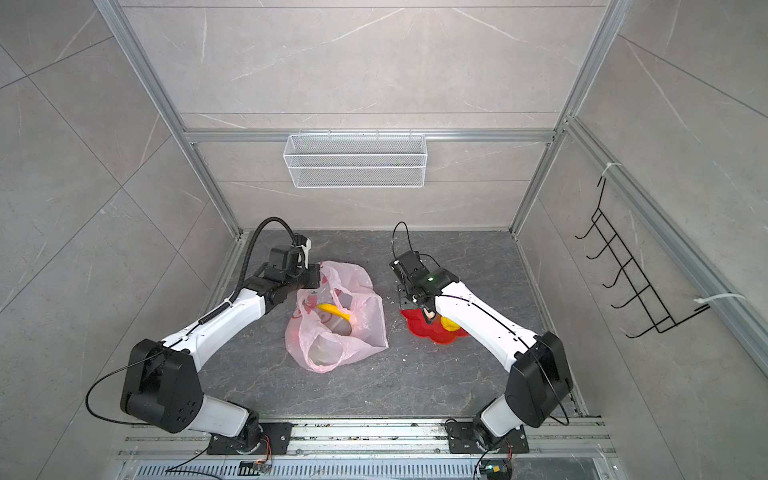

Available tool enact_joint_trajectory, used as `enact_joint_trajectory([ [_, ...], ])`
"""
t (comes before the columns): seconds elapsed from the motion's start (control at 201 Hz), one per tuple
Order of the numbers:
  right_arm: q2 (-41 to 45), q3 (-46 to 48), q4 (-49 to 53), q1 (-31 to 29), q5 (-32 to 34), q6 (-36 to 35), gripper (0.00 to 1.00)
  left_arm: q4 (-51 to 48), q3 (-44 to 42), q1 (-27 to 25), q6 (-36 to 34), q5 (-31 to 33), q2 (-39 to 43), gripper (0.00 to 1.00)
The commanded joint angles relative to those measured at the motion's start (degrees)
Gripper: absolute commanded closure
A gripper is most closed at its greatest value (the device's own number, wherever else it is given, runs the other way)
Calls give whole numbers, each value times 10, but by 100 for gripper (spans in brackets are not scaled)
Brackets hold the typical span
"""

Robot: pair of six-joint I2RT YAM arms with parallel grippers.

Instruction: Take the fake fruits out of the plastic bag

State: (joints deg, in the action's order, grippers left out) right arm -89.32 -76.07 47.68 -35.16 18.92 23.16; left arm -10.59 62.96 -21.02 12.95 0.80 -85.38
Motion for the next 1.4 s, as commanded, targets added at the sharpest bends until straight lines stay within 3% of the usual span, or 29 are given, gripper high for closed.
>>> enact_joint_trajectory([
  [0.0,-23,-10,39,8,6,-28,43,-5,35,-3,-53,-41,-17,100],
  [0.224,-59,-9,48,11,-8,-44,43,-28,91,-3,-98,-100,-56,100],
  [0.398,-87,-11,60,11,-9,-54,43,-58,122,-3,-106,-110,-82,100],
  [1.11,-141,4,56,12,-24,-49,38,-43,96,-3,-71,-94,-69,100],
  [1.394,-144,11,52,12,-23,-45,32,-43,91,-3,-60,-85,-62,96],
])
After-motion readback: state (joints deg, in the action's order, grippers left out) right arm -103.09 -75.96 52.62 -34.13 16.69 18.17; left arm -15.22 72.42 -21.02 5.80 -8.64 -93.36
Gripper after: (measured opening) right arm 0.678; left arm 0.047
